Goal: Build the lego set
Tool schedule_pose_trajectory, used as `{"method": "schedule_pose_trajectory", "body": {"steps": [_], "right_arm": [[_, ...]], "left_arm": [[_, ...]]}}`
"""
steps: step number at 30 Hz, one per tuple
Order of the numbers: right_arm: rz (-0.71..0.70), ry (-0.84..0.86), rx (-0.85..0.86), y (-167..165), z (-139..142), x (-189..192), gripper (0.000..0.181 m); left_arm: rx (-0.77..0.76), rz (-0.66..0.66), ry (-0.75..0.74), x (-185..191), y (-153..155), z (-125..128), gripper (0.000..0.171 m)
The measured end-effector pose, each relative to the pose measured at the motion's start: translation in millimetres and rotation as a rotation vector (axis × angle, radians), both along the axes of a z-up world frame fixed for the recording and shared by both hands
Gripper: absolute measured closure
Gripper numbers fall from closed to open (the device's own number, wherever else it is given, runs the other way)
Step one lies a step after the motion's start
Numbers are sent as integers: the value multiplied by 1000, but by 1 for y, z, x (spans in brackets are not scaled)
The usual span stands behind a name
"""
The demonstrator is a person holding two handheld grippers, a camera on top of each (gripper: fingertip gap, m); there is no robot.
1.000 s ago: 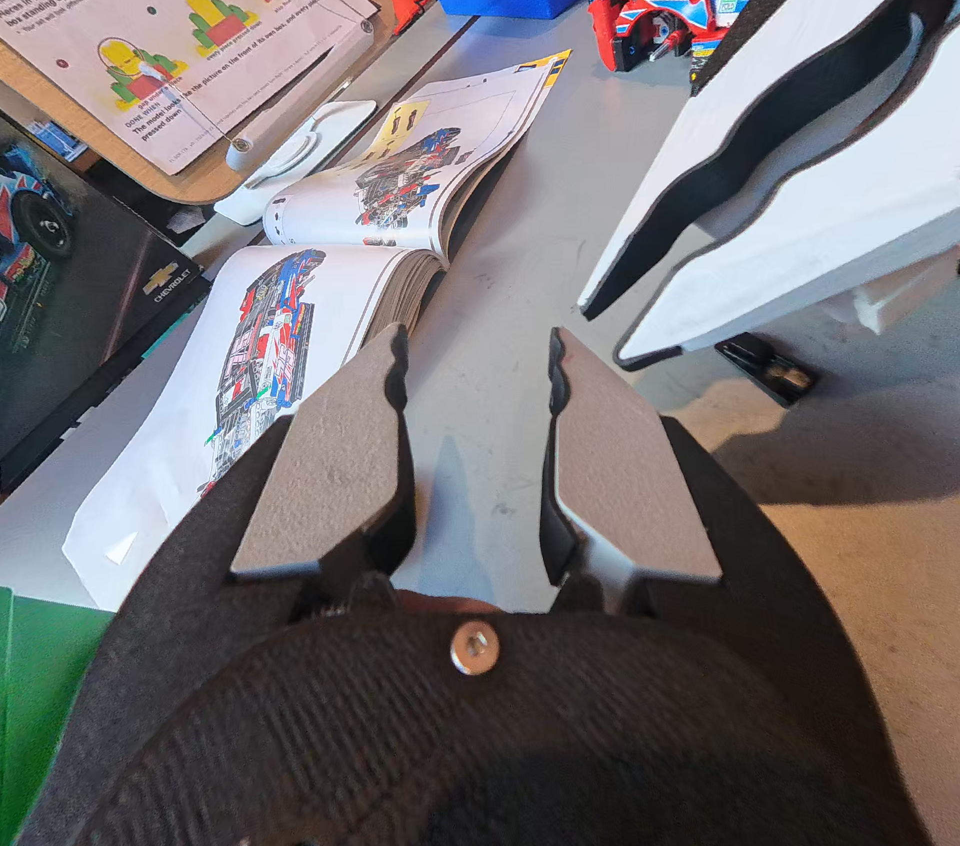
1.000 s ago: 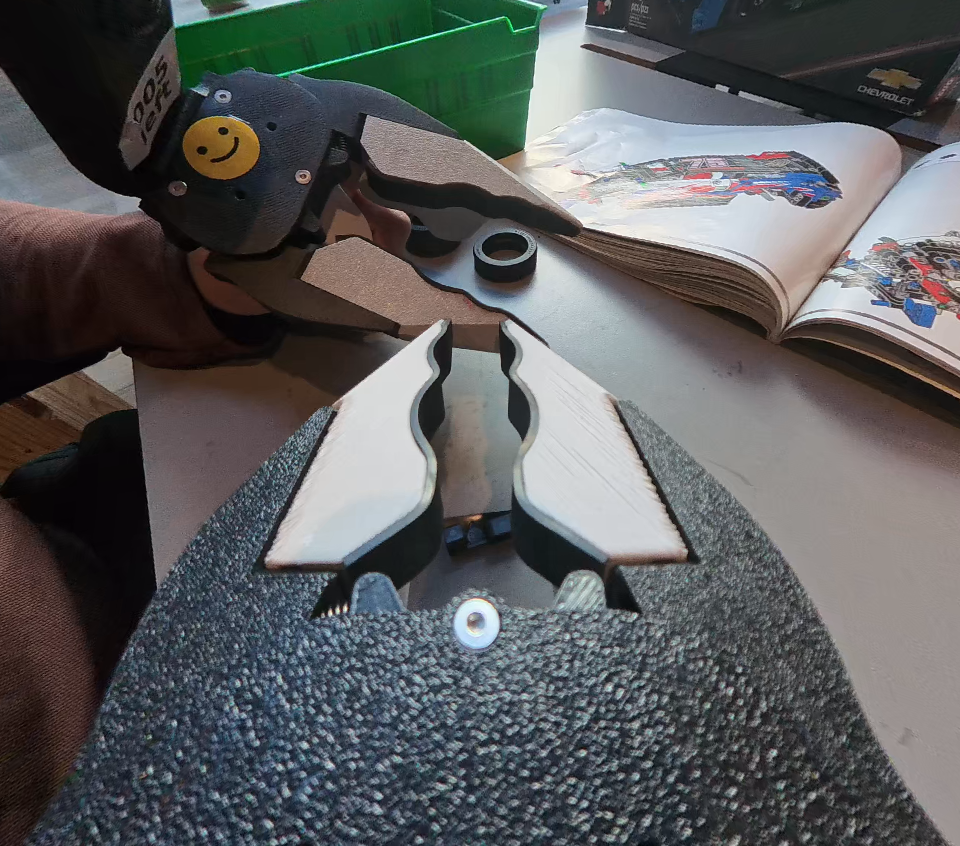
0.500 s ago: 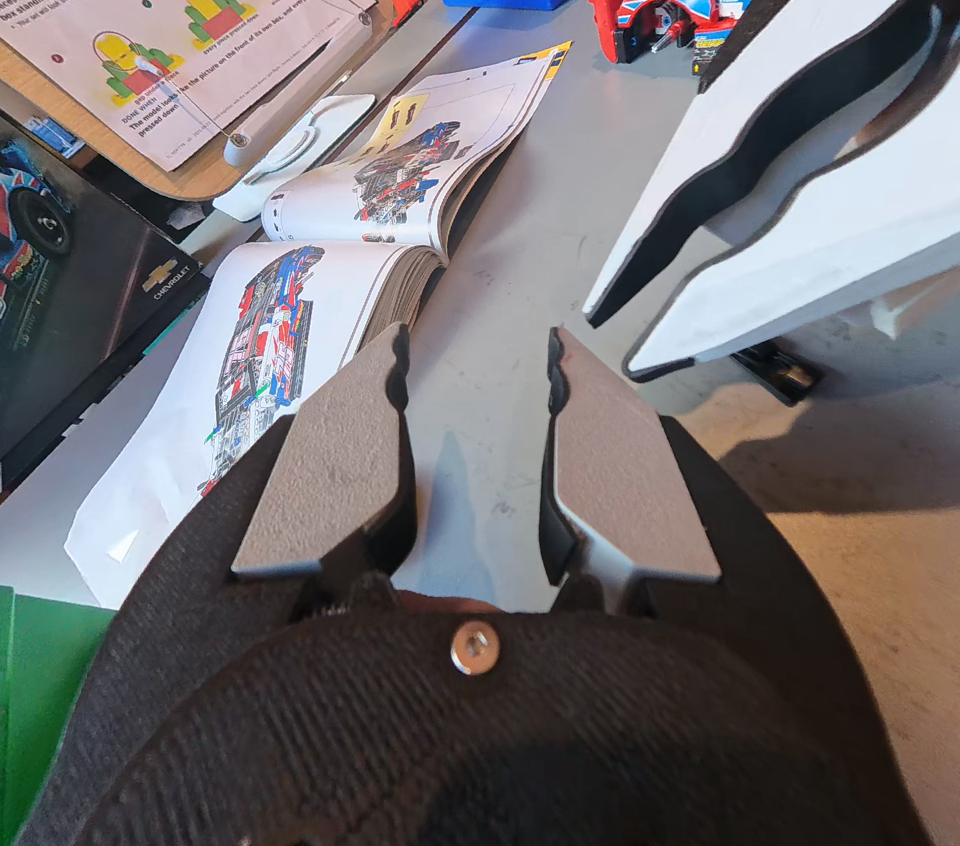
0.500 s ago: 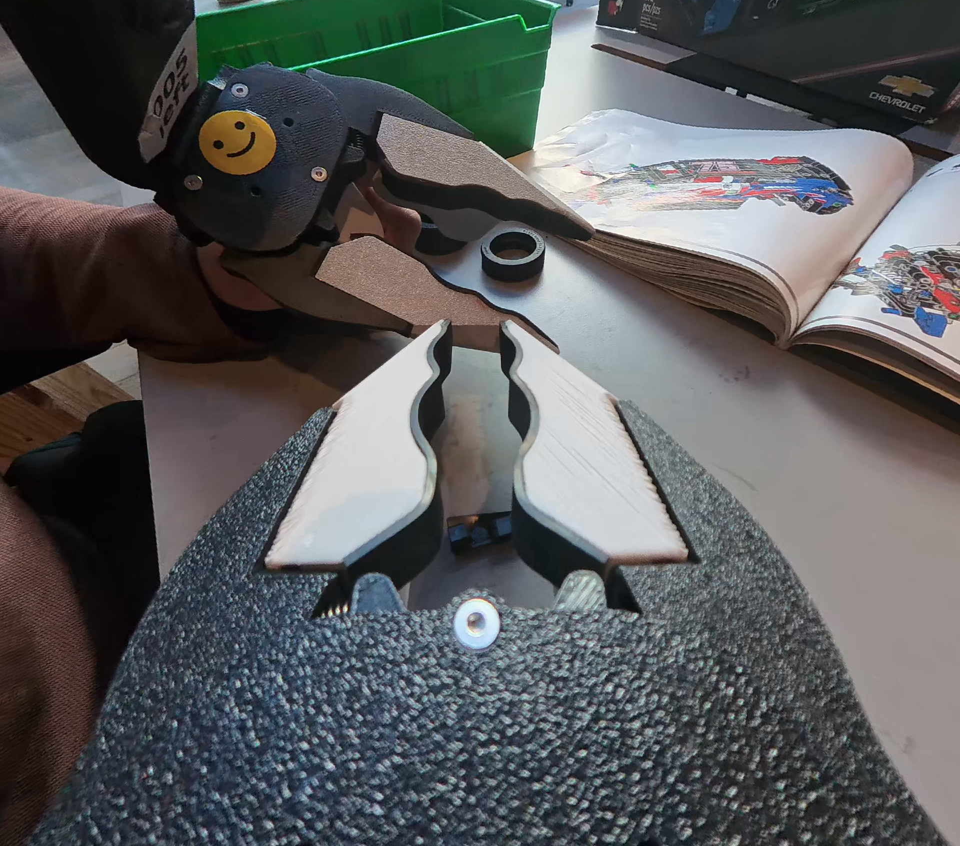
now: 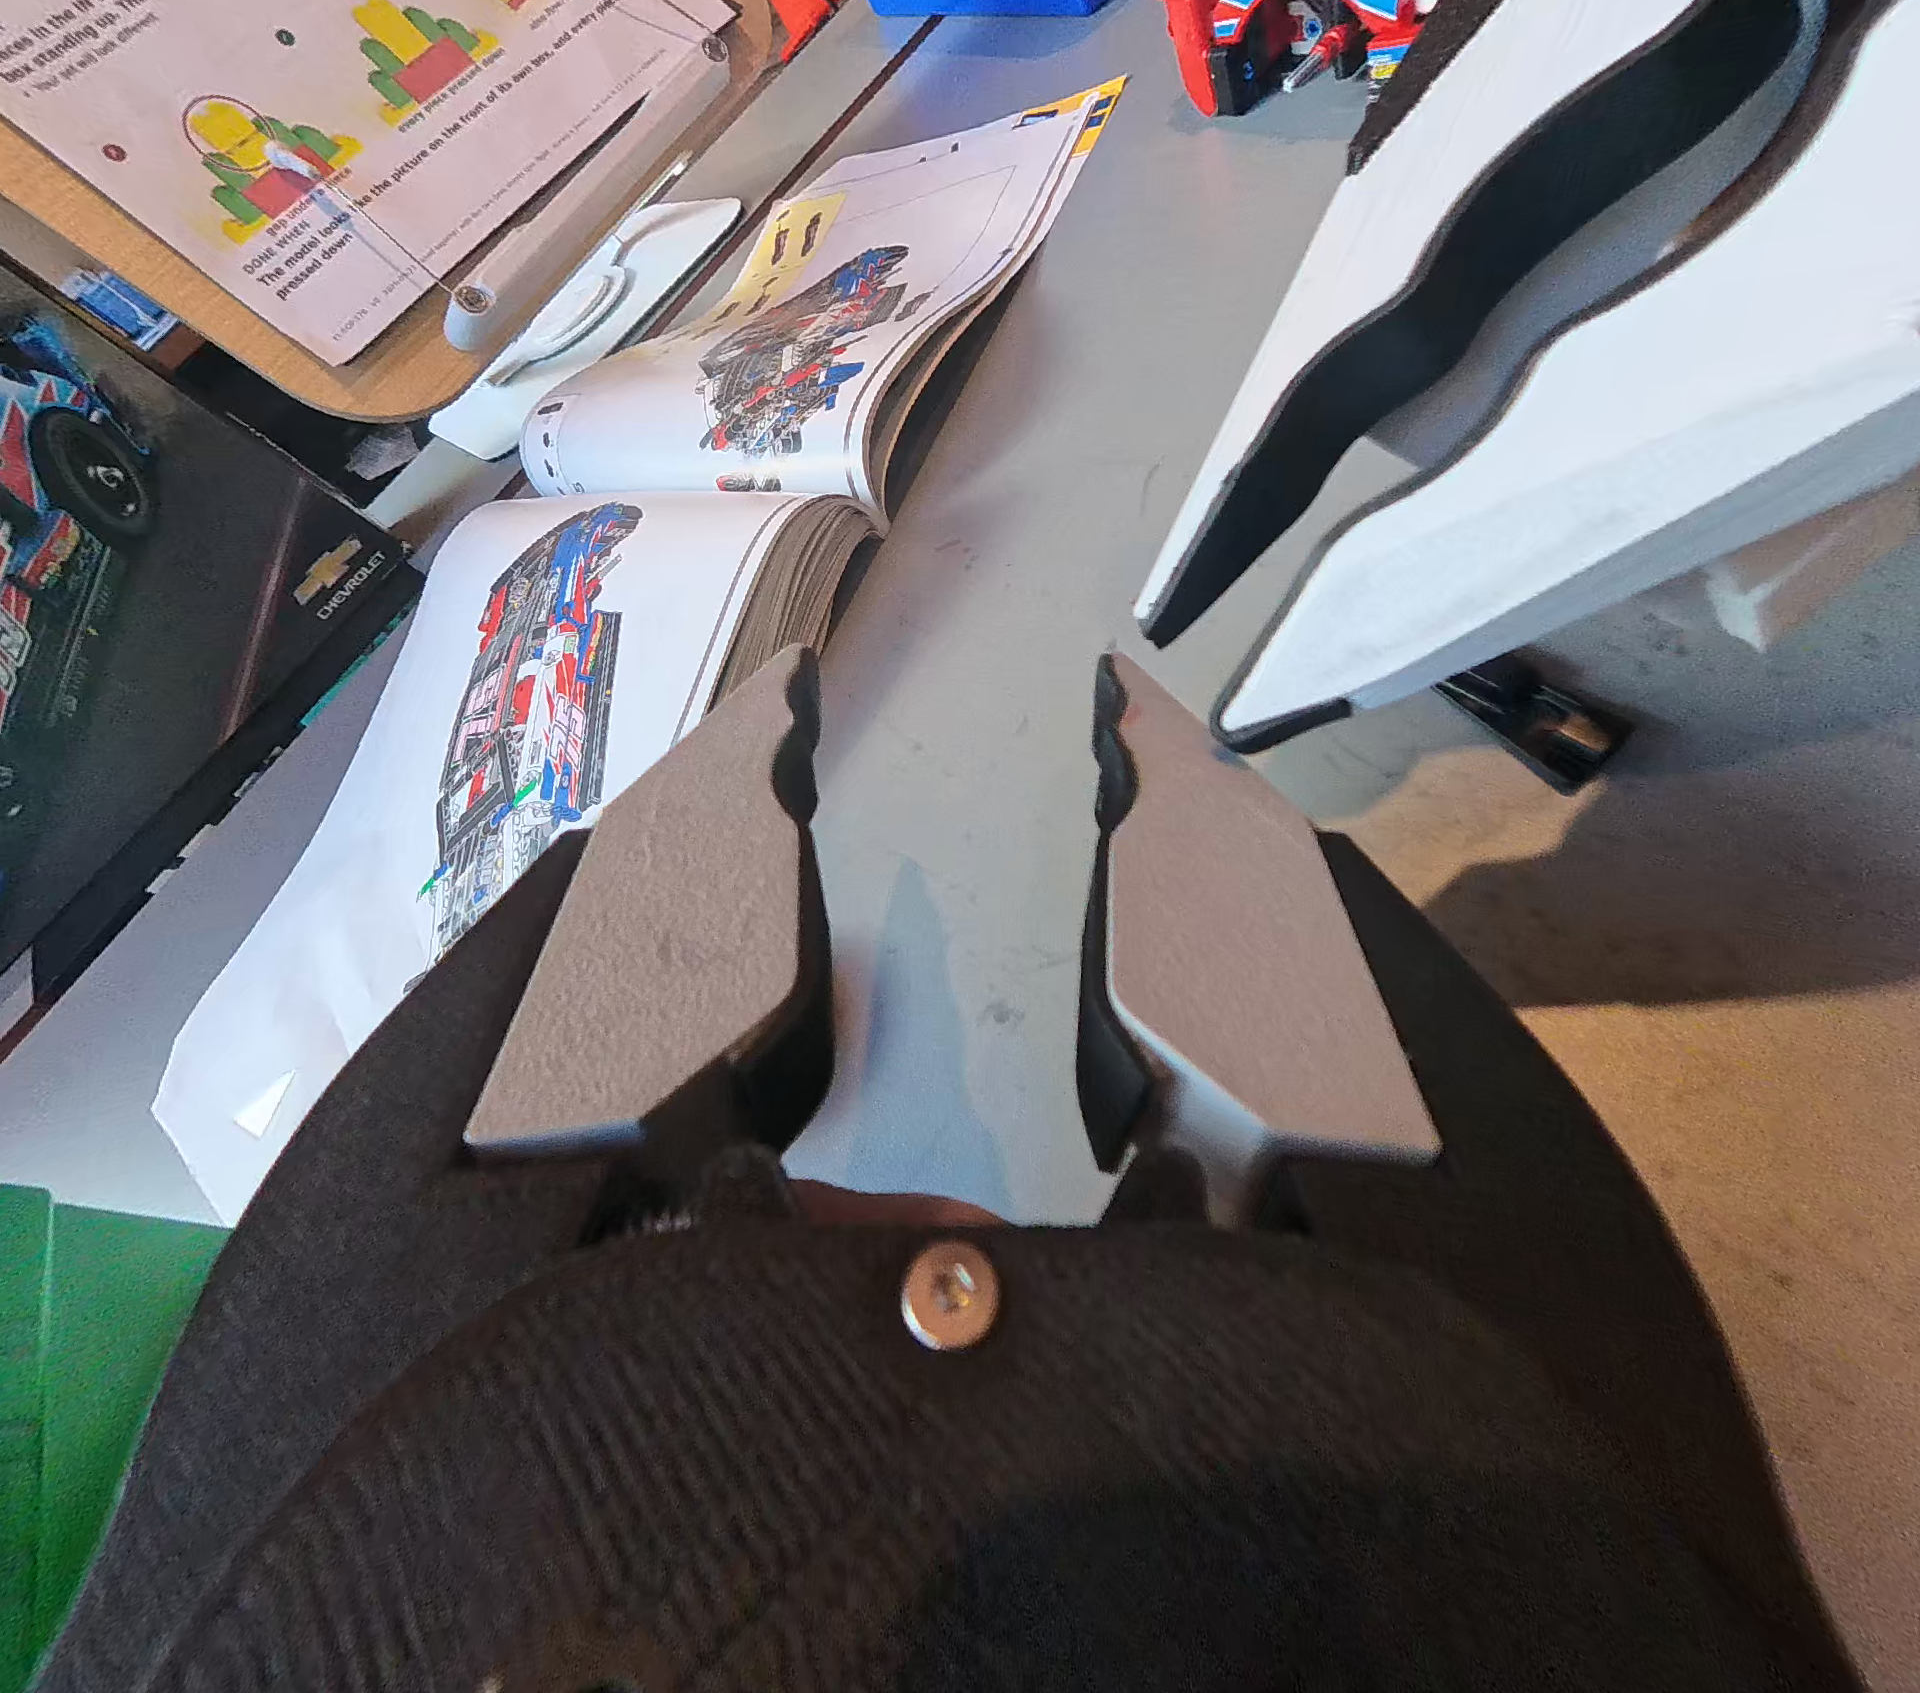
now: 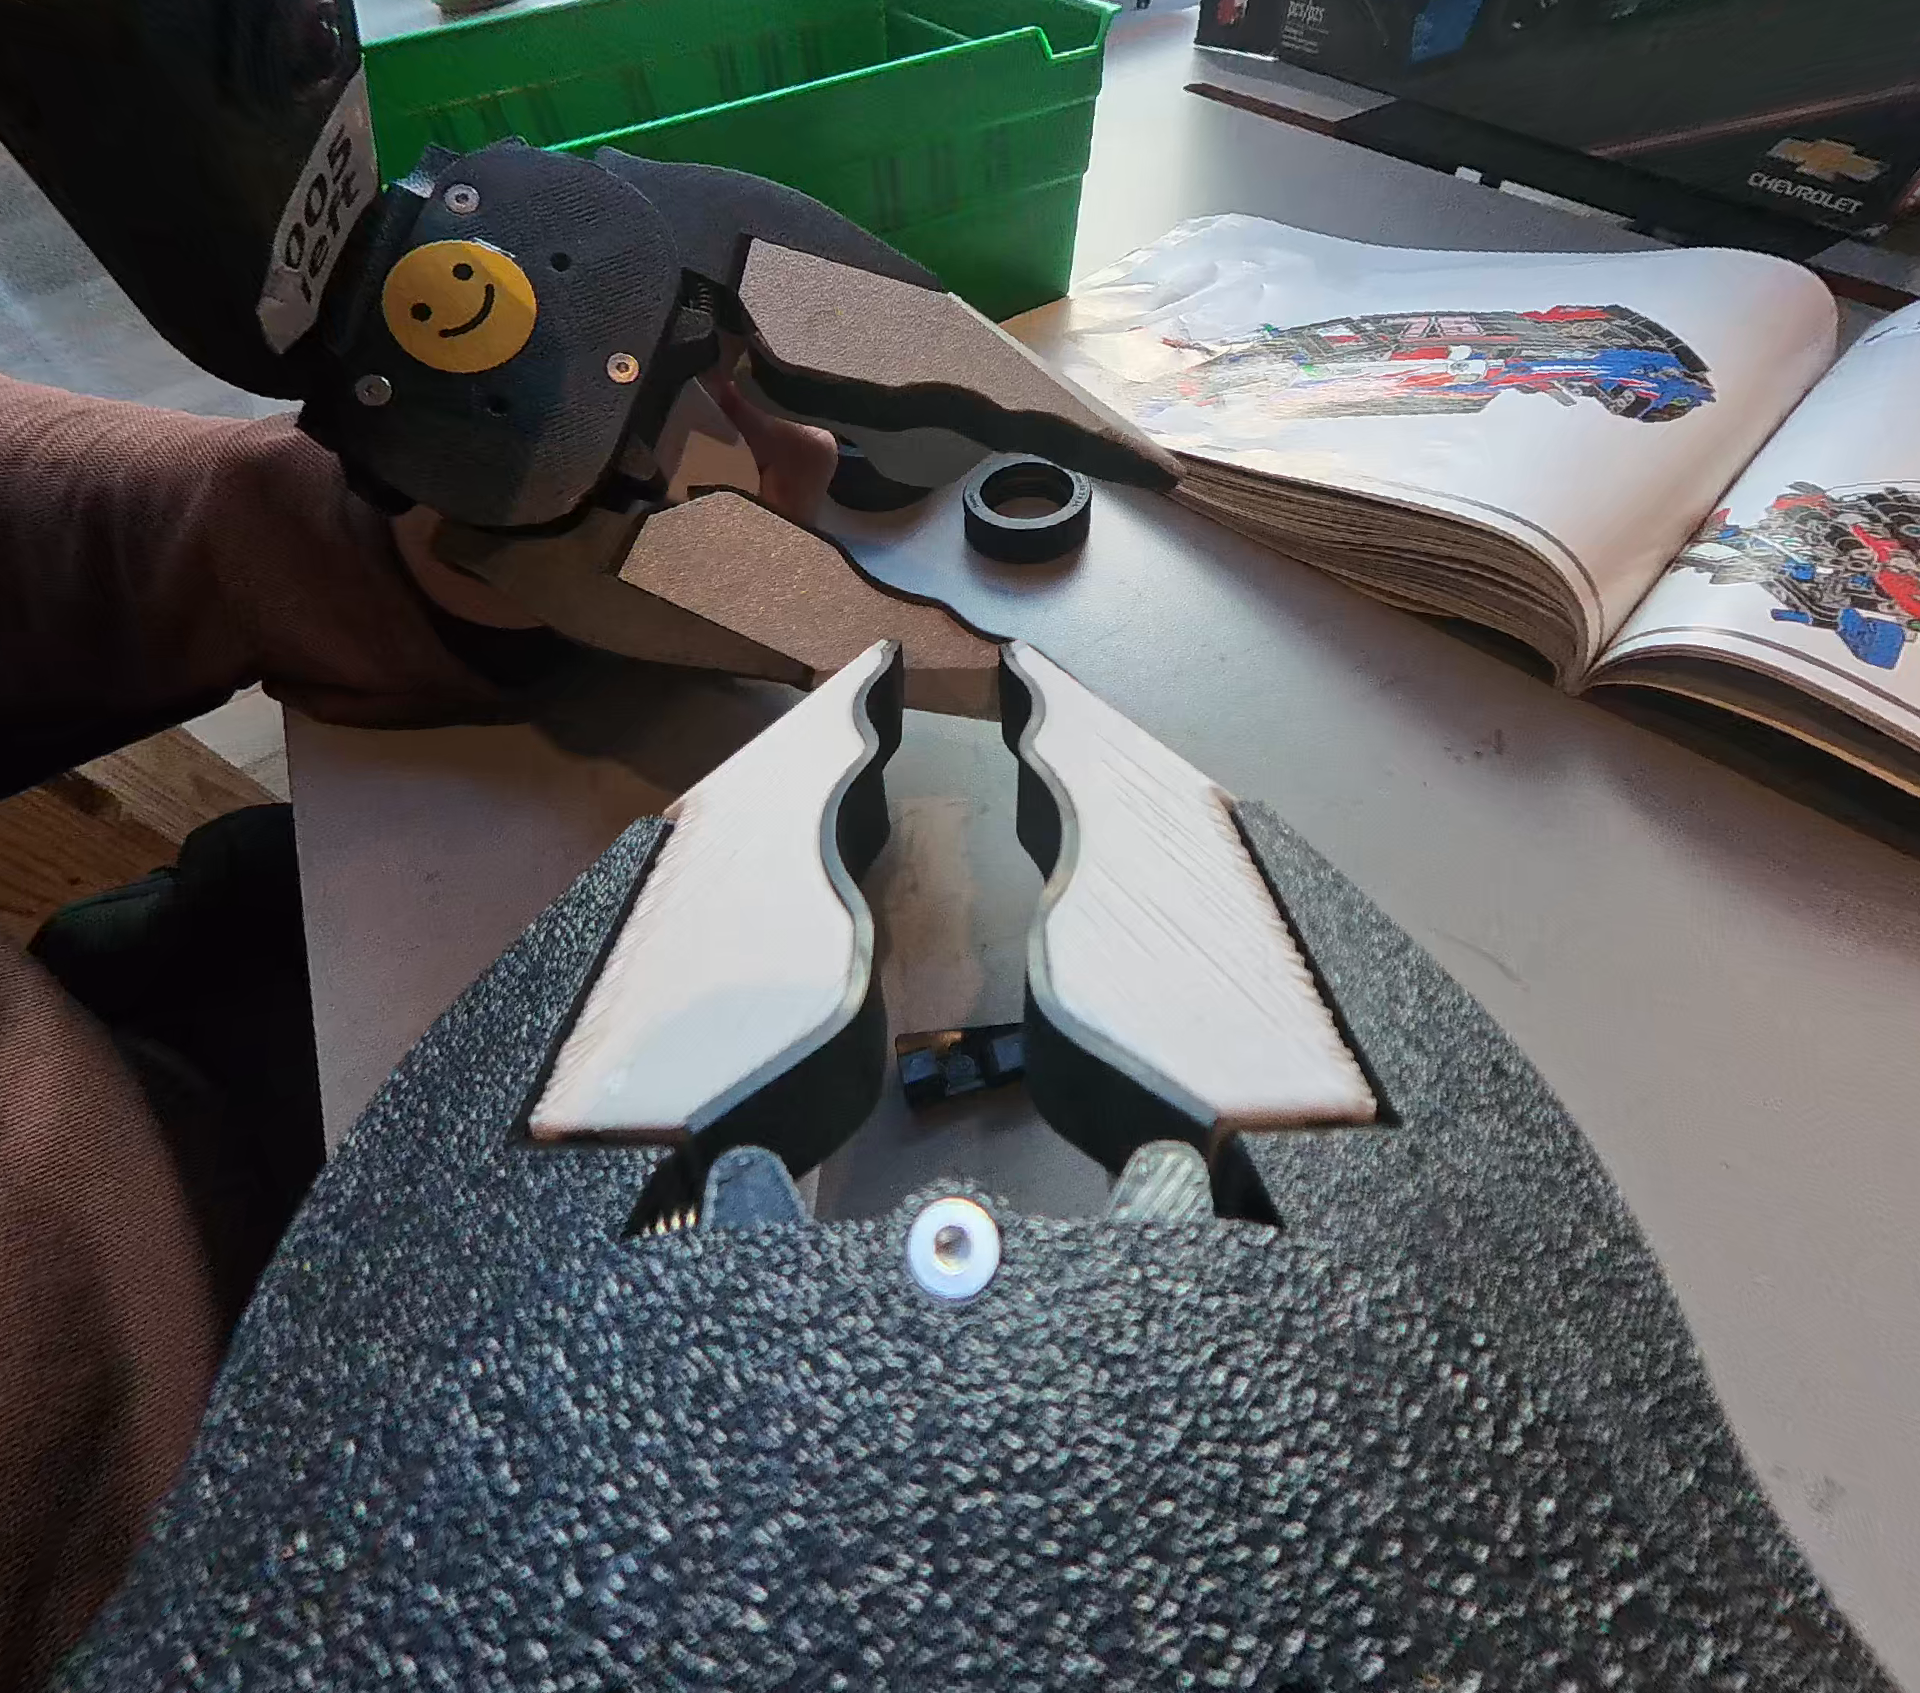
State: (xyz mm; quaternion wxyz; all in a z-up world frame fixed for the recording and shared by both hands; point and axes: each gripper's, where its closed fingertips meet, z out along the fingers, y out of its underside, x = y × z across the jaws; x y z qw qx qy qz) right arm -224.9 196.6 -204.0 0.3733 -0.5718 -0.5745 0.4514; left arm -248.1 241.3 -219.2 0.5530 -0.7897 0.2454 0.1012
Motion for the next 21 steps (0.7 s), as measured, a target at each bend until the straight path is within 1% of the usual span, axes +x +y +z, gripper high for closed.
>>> {"method": "schedule_pose_trajectory", "body": {"steps": [10,17,21], "right_arm": [[-1,-5,-21,2,-1,0,163],[-2,-10,-16,1,-1,-1,163],[-4,-8,-7,1,-1,-1,163]], "left_arm": [[-2,-8,14,2,-1,-1,123],[-1,-6,0,1,0,0,123],[13,0,-25,-1,0,3,126]]}}
